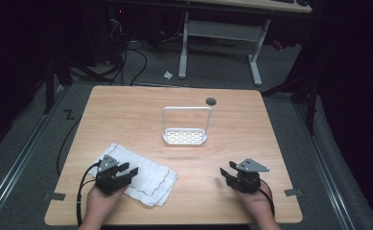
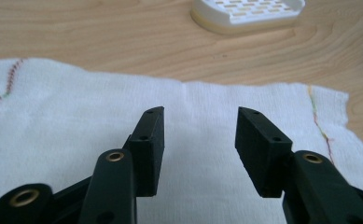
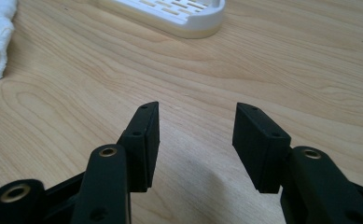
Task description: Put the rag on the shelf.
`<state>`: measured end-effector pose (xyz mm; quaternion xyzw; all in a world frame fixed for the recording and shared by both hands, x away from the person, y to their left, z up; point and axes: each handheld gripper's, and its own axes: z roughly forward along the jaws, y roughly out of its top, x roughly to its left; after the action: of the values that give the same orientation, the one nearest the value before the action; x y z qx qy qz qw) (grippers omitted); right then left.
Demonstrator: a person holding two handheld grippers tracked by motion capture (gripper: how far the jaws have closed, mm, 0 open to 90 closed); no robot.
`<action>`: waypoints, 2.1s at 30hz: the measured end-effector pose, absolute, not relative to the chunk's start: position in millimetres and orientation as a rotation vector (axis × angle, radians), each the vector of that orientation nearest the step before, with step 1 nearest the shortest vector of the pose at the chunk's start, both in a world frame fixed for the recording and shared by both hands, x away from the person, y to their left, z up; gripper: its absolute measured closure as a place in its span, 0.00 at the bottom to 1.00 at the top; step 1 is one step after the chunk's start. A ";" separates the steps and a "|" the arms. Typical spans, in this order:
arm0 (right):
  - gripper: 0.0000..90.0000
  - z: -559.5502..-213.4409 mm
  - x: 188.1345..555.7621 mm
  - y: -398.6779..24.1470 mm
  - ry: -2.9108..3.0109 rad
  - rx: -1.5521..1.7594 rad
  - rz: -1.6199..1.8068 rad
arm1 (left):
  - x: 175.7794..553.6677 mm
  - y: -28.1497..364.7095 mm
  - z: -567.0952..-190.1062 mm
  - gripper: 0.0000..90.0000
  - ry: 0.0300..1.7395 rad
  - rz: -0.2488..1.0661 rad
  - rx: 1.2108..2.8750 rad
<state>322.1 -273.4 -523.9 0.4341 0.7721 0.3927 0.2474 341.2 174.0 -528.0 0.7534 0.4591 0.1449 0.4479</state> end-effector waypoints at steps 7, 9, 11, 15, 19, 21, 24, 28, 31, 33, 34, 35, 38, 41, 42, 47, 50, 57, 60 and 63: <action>0.57 -523.7 321.1 -266.1 2.149 1.139 1.057 | 338.9 178.6 -528.4 0.58 1.164 0.345 1.838; 0.57 -524.4 320.7 -264.5 2.156 1.146 1.057 | 340.0 179.3 -531.7 0.59 1.180 0.343 1.852; 0.57 -525.4 321.7 -262.1 2.165 1.151 1.060 | 339.9 179.6 -532.1 0.60 1.180 0.346 1.858; 0.58 -527.6 323.4 -257.7 2.180 1.152 1.065 | 338.0 179.9 -530.6 0.67 1.162 0.324 1.868; 0.59 -529.6 324.0 -247.7 2.212 1.131 1.060 | 336.5 175.4 -529.5 0.81 1.143 0.308 1.908; 0.60 -528.2 323.9 -241.9 2.223 1.122 1.070 | 335.4 174.2 -528.3 0.84 1.136 0.308 1.913; 0.62 -524.7 324.5 -232.2 2.234 1.121 1.120 | 334.0 173.5 -527.6 0.92 1.121 0.316 1.931; 0.71 -517.9 328.3 -210.5 2.268 1.060 1.170 | 333.3 173.3 -528.4 0.95 1.105 0.292 1.961; 0.72 -511.1 337.0 -184.6 2.310 1.019 1.197 | 330.5 172.0 -527.6 1.00 1.094 0.276 1.972; 0.72 -510.2 339.6 -179.3 2.318 1.008 1.201 | 327.7 170.8 -527.2 1.00 1.085 0.280 1.991; 0.72 -509.5 343.1 -171.6 2.329 0.999 1.204 | 325.4 170.2 -527.3 1.00 1.083 0.279 2.001; 0.72 -509.5 346.7 -161.3 2.340 0.982 1.194 | 324.0 170.0 -527.5 1.00 1.085 0.275 2.006; 0.73 -512.5 354.3 -139.4 2.389 0.948 1.176 | 318.7 170.8 -527.4 1.00 1.083 0.250 2.015; 0.77 -517.0 359.6 -122.8 2.427 0.927 1.175 | 318.2 169.5 -526.9 1.00 1.070 0.244 2.028; 0.79 -518.3 361.0 -119.2 2.437 0.921 1.178 | 318.7 168.9 -527.6 1.00 1.072 0.238 2.036; 0.94 -529.3 364.6 -109.3 2.497 0.911 1.088 | 320.5 167.6 -531.5 1.00 1.080 0.220 2.043; 0.96 -530.9 360.4 -111.7 2.508 0.922 1.090 | 321.1 166.9 -532.2 1.00 1.081 0.221 2.041; 0.96 -529.6 329.3 -131.7 2.528 0.910 1.066 | 326.4 149.9 -533.8 0.99 1.049 0.202 2.040; 0.96 -529.8 316.8 -141.3 2.527 0.921 1.070 | 324.9 141.0 -534.0 0.99 1.020 0.205 2.053; 0.95 -531.7 293.8 -159.4 2.519 0.956 1.097 | 320.3 131.2 -534.2 0.99 0.983 0.202 2.069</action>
<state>293.8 -159.4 -531.7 0.3263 0.8601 0.3745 0.1163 320.3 131.2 -534.2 0.8211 0.3900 0.0801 0.4089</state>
